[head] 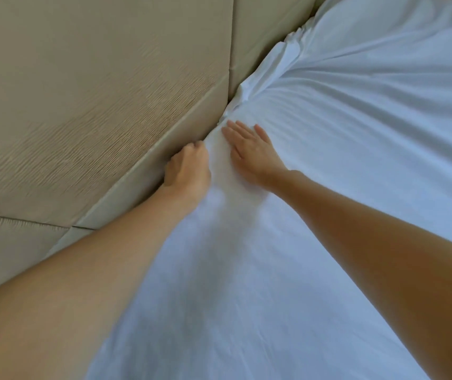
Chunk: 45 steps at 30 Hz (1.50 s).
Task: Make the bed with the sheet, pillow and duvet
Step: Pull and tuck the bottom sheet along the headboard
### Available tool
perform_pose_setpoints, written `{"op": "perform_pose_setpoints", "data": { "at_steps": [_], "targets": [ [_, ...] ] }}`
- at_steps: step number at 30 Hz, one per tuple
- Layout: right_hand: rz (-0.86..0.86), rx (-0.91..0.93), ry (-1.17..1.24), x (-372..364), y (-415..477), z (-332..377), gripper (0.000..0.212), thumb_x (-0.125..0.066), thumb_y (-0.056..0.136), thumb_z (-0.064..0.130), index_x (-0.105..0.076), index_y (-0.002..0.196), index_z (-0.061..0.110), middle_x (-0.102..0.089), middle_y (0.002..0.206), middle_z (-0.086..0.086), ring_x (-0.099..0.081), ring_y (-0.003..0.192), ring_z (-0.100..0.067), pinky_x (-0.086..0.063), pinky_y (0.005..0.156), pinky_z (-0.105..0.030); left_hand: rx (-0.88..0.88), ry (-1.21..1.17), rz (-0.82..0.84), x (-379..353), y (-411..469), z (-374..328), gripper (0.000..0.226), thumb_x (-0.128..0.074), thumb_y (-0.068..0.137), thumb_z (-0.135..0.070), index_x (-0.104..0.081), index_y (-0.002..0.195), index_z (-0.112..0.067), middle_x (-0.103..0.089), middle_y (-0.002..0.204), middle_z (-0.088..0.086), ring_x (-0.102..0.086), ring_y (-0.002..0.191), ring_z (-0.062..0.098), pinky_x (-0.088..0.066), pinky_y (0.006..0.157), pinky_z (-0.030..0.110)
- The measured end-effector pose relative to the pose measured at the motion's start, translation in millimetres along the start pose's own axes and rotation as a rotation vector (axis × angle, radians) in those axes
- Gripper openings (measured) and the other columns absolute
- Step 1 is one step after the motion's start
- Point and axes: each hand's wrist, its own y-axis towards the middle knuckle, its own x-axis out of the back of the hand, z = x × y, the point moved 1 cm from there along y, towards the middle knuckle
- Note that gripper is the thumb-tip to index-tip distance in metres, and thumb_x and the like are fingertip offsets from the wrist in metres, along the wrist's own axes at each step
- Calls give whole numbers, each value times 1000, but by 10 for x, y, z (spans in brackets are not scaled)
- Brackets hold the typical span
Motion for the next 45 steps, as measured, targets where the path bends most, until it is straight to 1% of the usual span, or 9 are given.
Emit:
{"op": "perform_pose_setpoints", "data": {
  "at_steps": [5, 8, 10, 17, 22, 28, 34, 40, 45],
  "targets": [
    [-168, -124, -62, 148, -242, -417, 53, -27, 99, 10, -15, 150, 14, -9, 159, -2, -3, 147, -15, 6, 117, -35, -270, -93, 4, -191, 63, -228, 43, -32, 98, -6, -31, 141, -4, -25, 151, 11, -27, 139, 25, -27, 109, 34],
    [-171, -223, -77, 158, -278, -628, 51, -23, 102, 20, -11, 151, 15, -4, 160, -2, -1, 147, -16, 6, 117, -37, -260, -55, 127, -294, 181, -356, 54, -19, 103, -28, -1, 150, -9, 7, 159, 6, 5, 147, 18, -3, 119, 36],
    [-141, -252, -79, 141, -281, -709, 52, -21, 102, 27, -7, 151, 17, 1, 160, 0, 2, 147, -16, 5, 117, -38, -249, -62, 148, -344, 265, -381, 57, -15, 103, -32, 8, 150, -9, 15, 158, 5, 13, 146, 15, 6, 118, 33],
    [-143, -204, -83, 167, -9, -828, 53, -18, 102, 33, -3, 151, 20, 7, 160, 0, 7, 147, -17, 8, 117, -36, -227, -61, -33, -361, 512, -501, 57, -21, 102, -29, 1, 150, -5, 0, 159, 10, -1, 147, 18, -5, 118, 32],
    [-298, -173, 67, 314, 181, -969, 48, -25, 101, 19, -23, 149, 19, -14, 158, 0, -7, 147, -15, 2, 118, -31, -381, 18, -252, -236, 736, -725, 54, -28, 101, -14, -6, 149, -1, -15, 156, 13, -13, 146, 22, -14, 116, 30],
    [-250, -99, 37, 391, 370, -1113, 50, -25, 101, 21, -16, 150, 25, -10, 159, 7, -2, 147, -13, 5, 117, -33, -364, -62, -152, -276, 950, -823, 57, -25, 102, -24, -1, 149, -3, -1, 159, 8, -4, 147, 16, -5, 117, 27],
    [-141, -18, -116, 402, 632, -1214, 52, -21, 101, 27, -5, 151, 28, -3, 159, 8, 4, 147, -10, 5, 117, -35, -352, -210, -57, -285, 1142, -878, 55, -30, 101, -21, -10, 149, -4, -12, 158, 7, -9, 146, 15, -4, 113, 19],
    [-30, -42, -168, 531, 888, -1186, 50, -19, 99, 25, -19, 149, 29, -19, 156, 8, -5, 146, -10, -5, 114, -37, -170, -447, 73, -218, 1295, -883, 53, -31, 98, -21, -18, 150, -24, -21, 157, -4, -22, 142, 14, -20, 108, 23],
    [55, -116, -216, 546, 1025, -1107, 48, -17, 100, 27, -26, 147, 28, -22, 155, 7, -8, 145, -12, -3, 114, -44, -32, -576, 254, -176, 1553, -902, 54, -31, 94, -15, -27, 147, -26, -36, 149, 4, -34, 136, 26, -30, 112, 33]
  ]
}}
